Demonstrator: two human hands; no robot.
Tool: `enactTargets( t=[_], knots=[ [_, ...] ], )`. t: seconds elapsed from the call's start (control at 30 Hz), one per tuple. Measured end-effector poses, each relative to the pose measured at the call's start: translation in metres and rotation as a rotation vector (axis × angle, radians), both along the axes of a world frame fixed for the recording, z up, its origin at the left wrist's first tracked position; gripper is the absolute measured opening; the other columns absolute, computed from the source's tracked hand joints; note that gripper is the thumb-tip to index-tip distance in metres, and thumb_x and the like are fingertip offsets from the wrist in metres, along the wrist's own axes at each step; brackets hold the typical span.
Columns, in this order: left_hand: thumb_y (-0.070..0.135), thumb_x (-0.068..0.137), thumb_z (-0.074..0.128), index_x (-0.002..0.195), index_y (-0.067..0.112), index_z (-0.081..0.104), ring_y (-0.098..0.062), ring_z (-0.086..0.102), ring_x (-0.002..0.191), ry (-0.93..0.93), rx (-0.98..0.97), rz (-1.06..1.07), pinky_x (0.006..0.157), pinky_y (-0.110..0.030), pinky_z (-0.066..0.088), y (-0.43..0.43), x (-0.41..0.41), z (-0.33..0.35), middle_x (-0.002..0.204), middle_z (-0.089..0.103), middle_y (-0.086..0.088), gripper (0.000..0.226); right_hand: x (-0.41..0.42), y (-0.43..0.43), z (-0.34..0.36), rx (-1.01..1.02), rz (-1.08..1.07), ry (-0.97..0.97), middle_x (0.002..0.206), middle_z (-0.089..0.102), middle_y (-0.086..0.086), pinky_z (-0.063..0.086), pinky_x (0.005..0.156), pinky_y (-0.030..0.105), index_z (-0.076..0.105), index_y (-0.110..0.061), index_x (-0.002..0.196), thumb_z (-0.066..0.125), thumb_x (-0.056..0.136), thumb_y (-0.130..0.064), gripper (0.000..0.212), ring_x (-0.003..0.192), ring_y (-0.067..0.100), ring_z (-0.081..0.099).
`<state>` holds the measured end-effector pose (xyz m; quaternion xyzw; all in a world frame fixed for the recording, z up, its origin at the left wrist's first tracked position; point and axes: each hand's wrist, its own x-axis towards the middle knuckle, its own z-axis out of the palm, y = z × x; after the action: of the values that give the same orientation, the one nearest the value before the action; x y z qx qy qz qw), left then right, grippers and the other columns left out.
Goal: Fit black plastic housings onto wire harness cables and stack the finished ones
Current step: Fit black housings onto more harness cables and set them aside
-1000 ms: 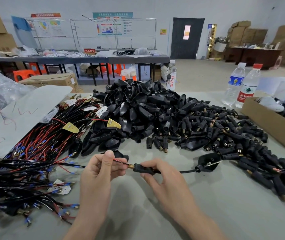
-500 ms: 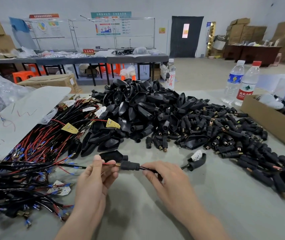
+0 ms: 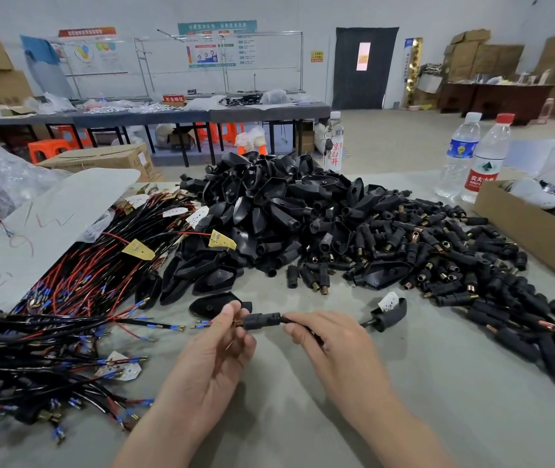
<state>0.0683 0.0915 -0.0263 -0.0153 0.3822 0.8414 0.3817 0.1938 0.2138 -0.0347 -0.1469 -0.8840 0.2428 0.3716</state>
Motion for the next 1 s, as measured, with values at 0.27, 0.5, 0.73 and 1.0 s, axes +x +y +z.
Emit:
enactTargets(
  t=[0.27,0.5,0.73,1.0],
  knots=[
    [0.027,0.084,0.059,0.089,0.014,0.079,-0.011,0.069,0.074,0.311,-0.058,0.048,0.066,-0.024,0.06,-0.004,0.001,0.0,0.09,0.075,-0.005,0.025,0.002,0.0,-0.002,0.052,0.009,-0.126,0.086,0.068,-0.014,0.047,0.076,0.033,0.072,-0.027,0.101,0.054,0.1,-0.034,0.019,0.081,0.014,0.061],
    [0.022,0.082,0.06,0.108,0.006,0.07,-0.012,0.075,0.084,0.193,-0.009,0.018,0.067,-0.025,0.061,-0.001,0.008,0.003,0.097,0.077,-0.01,0.032,0.003,0.004,0.001,-0.004,0.038,-0.118,0.087,0.056,-0.025,0.04,0.086,0.024,0.07,-0.024,0.118,0.048,0.102,-0.035,0.029,0.09,0.005,0.055],
    [0.019,0.084,0.061,0.109,0.004,0.07,-0.016,0.072,0.087,0.235,0.016,-0.058,0.069,-0.024,0.06,0.001,0.014,0.001,0.11,0.074,-0.015,0.031,0.005,0.003,0.001,0.021,0.104,-0.224,0.098,0.069,-0.011,0.034,0.087,0.02,0.045,-0.026,0.147,0.052,0.103,-0.017,0.045,0.091,0.013,0.05],
    [0.023,0.08,0.065,0.094,0.007,0.074,-0.015,0.075,0.083,0.204,0.027,0.153,0.07,-0.024,0.061,-0.003,0.002,0.006,0.104,0.076,-0.014,0.023,0.007,0.016,-0.004,0.153,-0.014,-0.225,0.097,0.07,-0.014,0.033,0.083,0.024,0.069,-0.027,0.111,0.045,0.103,-0.039,0.028,0.088,0.016,0.059]
  ],
)
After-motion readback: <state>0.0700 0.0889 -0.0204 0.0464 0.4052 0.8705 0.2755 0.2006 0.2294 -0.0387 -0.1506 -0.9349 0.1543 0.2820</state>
